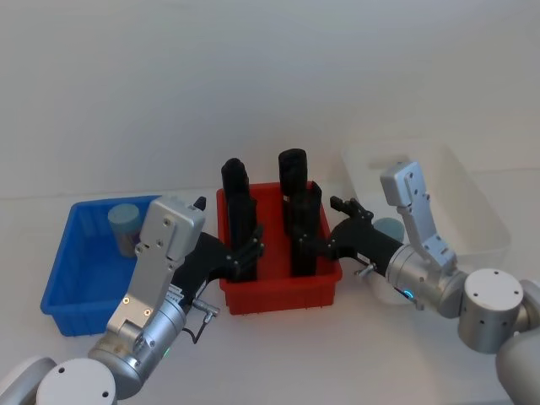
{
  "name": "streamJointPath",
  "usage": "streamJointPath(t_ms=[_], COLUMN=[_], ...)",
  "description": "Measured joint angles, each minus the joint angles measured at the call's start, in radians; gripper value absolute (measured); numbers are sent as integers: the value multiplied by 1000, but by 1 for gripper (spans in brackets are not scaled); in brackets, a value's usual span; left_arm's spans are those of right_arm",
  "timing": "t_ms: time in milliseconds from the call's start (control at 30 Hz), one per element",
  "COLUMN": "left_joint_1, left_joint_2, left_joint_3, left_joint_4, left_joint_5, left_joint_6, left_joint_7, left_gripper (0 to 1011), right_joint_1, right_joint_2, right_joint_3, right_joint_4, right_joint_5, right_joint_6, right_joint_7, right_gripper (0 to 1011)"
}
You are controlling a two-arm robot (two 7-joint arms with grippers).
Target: Pick the cotton swabs from the blue box and place them into the white box.
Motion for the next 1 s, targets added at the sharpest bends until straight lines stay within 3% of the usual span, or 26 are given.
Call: streamJointPath(t_ms=[233,333,500,767,1000], left_joint_1=[0,0,0,0,0], left_joint_2=[0,0,0,0,0], left_joint_3=[0,0,0,0,0], left_joint_4=[0,0,0,0,0], left_joint_5=[0,0,0,0,0], left_joint_6=[0,0,0,0,0], left_joint_7=[0,0,0,0,0], left_gripper=[1004,1004,1004,1004,1004], right_joint_1=[60,86,122,178,193], right_joint_2=[-24,-34,-48,-69,-74], right_joint_3=[-10,-15,-21,-25,-23], right_joint_4=[111,159,225,322,340], right_joint_5=[-2,-5,-8,-11,-7], right_joint_6=[-37,-55,-83,-128,-149], right_joint_7=[26,34,40,41,40], right_gripper=[999,953,835,564,488])
